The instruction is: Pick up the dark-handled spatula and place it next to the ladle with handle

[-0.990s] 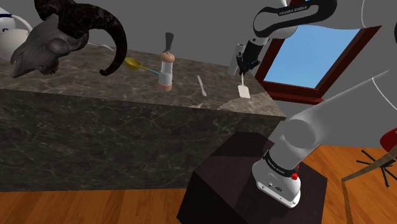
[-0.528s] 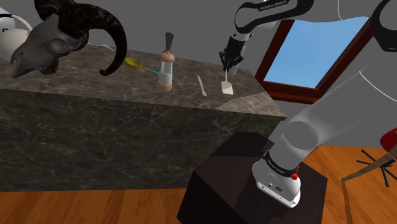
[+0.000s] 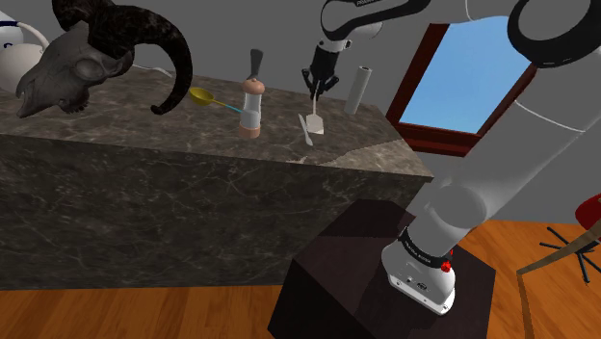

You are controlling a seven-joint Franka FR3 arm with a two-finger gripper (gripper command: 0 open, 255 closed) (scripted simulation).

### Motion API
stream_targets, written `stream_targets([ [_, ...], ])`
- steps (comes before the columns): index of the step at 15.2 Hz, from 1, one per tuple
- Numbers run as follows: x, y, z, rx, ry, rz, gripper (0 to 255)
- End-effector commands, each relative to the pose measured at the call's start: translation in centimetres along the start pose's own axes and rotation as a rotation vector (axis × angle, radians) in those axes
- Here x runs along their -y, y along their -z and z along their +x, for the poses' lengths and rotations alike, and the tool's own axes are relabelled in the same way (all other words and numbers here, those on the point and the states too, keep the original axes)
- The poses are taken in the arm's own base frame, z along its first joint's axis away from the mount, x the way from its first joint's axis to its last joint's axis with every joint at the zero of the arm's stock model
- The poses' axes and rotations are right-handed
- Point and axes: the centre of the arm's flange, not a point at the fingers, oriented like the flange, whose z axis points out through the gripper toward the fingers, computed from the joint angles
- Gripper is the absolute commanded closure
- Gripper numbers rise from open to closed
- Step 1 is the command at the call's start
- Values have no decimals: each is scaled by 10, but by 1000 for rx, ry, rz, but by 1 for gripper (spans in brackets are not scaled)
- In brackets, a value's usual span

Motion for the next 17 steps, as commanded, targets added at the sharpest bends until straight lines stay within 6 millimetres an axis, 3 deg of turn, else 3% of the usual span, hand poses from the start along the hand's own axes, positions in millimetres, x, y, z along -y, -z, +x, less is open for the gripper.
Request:
stream_targets([
  [1,27,-1,7,0,0,1,255],
  [9,131,-2,33,0,0,1,255],
  [17,131,-44,30,0,0,1,255],
])
